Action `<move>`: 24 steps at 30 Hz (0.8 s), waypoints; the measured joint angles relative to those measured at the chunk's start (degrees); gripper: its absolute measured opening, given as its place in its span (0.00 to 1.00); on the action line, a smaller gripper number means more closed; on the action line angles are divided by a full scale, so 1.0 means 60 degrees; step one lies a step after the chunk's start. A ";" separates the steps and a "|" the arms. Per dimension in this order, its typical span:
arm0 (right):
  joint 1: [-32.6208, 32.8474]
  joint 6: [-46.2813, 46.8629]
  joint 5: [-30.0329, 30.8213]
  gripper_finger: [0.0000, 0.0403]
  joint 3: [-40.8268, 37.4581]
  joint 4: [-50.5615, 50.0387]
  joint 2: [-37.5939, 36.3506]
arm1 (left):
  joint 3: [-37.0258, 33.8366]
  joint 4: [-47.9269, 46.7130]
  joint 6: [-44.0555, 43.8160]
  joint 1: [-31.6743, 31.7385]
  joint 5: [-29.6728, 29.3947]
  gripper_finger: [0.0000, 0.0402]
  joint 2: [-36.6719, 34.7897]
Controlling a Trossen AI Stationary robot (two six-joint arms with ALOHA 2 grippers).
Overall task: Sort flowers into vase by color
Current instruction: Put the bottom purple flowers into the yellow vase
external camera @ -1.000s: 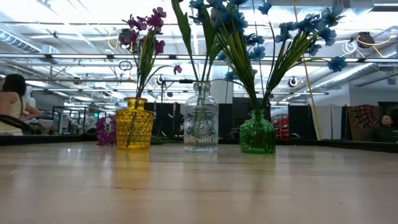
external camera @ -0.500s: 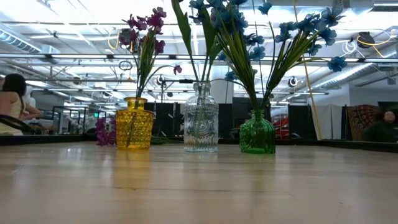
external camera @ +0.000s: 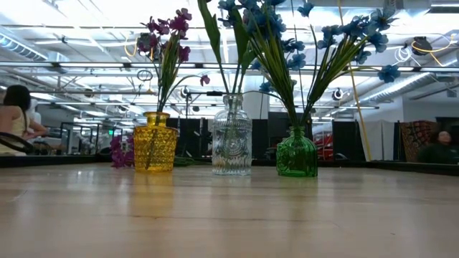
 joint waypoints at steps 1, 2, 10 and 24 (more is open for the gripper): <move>0.0014 -0.0026 0.0000 0.39 0.0000 0.0012 0.0000 | -0.0060 0.0100 -0.0147 0.0099 0.0264 0.02 0.0018; 0.0014 -0.0022 0.0000 0.39 0.0000 0.0020 0.0000 | -0.0091 0.0203 -0.0268 0.0199 0.0446 0.02 0.0087; -0.0149 0.0032 0.0099 0.45 0.0000 0.0009 0.0156 | -0.0177 0.1478 -0.0340 0.0755 0.1383 0.02 0.1024; -0.0285 0.0508 0.0004 0.33 0.0000 -0.0012 0.0149 | -0.0177 0.2714 -0.0346 0.1257 0.1965 0.02 0.1807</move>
